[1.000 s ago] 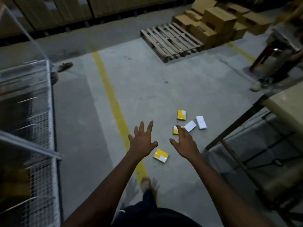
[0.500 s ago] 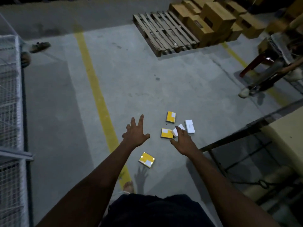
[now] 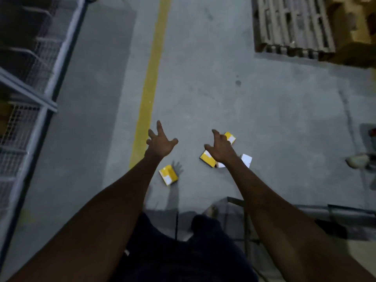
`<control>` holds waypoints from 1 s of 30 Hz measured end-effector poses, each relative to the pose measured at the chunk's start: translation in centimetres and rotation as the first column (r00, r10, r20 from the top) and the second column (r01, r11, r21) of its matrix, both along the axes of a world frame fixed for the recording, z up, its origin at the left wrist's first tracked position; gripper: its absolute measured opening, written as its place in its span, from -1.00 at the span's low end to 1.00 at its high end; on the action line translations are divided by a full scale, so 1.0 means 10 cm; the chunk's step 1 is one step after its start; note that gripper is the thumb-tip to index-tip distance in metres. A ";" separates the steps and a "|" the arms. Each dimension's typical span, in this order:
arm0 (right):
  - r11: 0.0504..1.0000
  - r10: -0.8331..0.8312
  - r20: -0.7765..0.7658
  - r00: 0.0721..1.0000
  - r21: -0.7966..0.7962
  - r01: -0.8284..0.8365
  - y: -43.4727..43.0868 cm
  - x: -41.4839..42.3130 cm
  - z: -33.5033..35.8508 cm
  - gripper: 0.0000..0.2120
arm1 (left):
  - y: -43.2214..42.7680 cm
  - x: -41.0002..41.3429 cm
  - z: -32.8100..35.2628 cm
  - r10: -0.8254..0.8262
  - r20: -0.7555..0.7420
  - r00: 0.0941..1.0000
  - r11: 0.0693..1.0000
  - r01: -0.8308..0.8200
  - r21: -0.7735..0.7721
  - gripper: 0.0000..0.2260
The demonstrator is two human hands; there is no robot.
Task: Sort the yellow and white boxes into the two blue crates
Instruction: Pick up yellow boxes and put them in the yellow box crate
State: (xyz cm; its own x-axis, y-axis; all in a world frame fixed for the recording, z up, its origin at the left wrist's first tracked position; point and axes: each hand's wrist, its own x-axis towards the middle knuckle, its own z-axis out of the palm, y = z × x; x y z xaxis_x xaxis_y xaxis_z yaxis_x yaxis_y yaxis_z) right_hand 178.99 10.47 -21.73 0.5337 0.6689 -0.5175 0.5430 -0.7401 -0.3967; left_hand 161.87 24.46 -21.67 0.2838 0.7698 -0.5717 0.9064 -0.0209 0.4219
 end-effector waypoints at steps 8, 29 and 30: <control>0.999 0.021 -0.002 1.000 -0.047 -0.021 0.13 0.47 -1.60 -0.32 | -0.08 0.38 -1.61 0.195 -0.103 0.975 0.981 -0.195 0.008 -0.02; 0.926 0.308 0.106 0.946 -0.261 -0.272 -0.28 0.83 -6.68 -0.17 | -0.89 0.34 -7.08 0.427 -0.395 0.813 0.874 -0.484 -0.051 0.14; 0.931 0.306 0.126 0.944 -0.248 -0.269 -0.29 0.86 -6.77 -0.18 | -0.88 0.35 -7.16 0.466 -0.406 0.786 0.860 -0.511 -0.002 0.16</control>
State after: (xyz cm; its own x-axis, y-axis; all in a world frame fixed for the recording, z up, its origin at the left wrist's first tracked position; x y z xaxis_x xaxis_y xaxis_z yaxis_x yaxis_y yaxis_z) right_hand 187.60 7.61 -89.45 0.4233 0.6824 -0.5959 0.7881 -0.6018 -0.1293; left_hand 165.38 15.63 -93.30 -0.3693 0.6741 -0.6397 0.8699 0.4929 0.0173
